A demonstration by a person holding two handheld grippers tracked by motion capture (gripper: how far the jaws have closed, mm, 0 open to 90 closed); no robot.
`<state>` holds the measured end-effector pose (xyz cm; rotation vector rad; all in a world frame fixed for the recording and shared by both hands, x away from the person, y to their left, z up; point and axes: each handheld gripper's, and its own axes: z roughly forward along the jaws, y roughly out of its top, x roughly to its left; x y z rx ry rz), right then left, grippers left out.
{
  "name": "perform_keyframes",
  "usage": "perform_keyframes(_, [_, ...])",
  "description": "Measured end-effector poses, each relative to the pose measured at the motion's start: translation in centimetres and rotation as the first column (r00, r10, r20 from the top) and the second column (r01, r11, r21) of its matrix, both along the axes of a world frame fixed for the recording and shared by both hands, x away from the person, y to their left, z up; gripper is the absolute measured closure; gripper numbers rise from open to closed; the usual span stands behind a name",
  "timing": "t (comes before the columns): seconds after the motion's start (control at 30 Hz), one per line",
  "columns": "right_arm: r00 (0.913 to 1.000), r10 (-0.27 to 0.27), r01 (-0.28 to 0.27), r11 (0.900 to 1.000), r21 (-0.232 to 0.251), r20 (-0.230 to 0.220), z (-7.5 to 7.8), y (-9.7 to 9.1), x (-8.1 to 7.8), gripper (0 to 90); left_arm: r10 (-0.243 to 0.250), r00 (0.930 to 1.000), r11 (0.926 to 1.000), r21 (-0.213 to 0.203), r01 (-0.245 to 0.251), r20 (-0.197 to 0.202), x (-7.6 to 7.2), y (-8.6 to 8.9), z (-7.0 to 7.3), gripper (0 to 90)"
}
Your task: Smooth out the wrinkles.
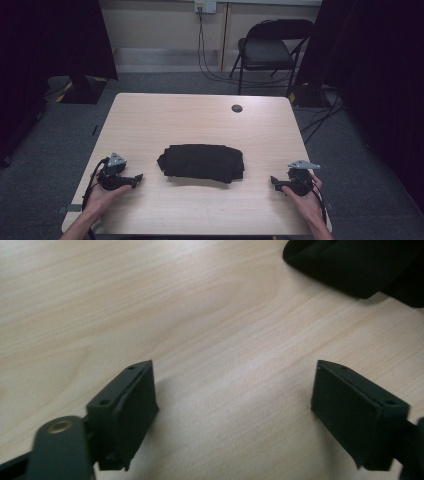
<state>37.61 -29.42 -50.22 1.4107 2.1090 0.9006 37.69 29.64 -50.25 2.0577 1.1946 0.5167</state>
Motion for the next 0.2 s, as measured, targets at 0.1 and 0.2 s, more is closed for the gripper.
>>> perform_keyframes(0.1, [0.9999,0.001,-0.001,1.0,0.006,0.016,-0.16,-0.03,-0.03,13.5,0.013,0.9999,0.9999,-0.002,-0.013,0.009,0.16,-0.19,-0.09,14.2])
perform_keyframes(0.2, [0.9999,-0.002,0.002,1.0,0.006,0.017,-0.16,-0.01,-0.05,13.5,0.014,0.9998,0.9999,-0.001,-0.014,0.011,0.17,-0.29,-0.09,14.2])
